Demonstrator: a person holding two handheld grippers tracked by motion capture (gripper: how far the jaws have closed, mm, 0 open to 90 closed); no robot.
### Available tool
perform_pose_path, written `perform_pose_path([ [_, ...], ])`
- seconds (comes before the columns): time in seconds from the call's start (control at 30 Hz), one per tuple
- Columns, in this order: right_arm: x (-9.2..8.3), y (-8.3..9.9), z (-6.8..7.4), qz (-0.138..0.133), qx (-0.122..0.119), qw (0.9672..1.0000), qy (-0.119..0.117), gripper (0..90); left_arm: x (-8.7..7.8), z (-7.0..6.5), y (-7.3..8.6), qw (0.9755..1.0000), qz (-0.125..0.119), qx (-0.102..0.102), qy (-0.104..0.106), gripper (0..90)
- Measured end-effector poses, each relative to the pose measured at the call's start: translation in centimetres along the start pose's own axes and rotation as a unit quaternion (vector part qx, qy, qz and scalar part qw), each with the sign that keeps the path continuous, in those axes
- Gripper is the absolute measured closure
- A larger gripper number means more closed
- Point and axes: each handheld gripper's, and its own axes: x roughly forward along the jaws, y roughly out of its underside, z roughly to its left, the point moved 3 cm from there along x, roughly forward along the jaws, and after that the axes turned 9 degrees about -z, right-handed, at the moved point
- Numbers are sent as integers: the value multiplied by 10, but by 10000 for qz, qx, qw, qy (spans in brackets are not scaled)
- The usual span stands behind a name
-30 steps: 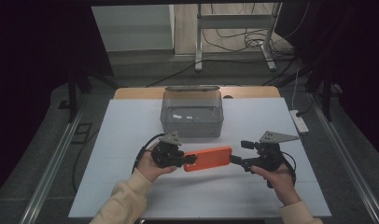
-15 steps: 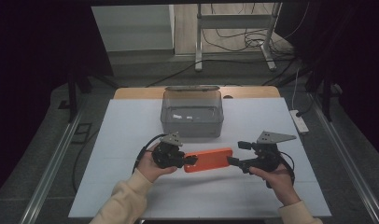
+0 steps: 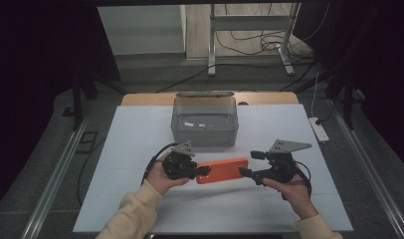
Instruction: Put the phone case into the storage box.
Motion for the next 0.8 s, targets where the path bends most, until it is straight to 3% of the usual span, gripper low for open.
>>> perform_pose_path([
  [0.5,11,-3,5,171,-156,9997,-68,197,4,-2,0,9999,111,105,34,824],
  [0.8,22,-5,9,382,-306,9985,-233,207,6,-3,1,9998,133,119,54,824],
])
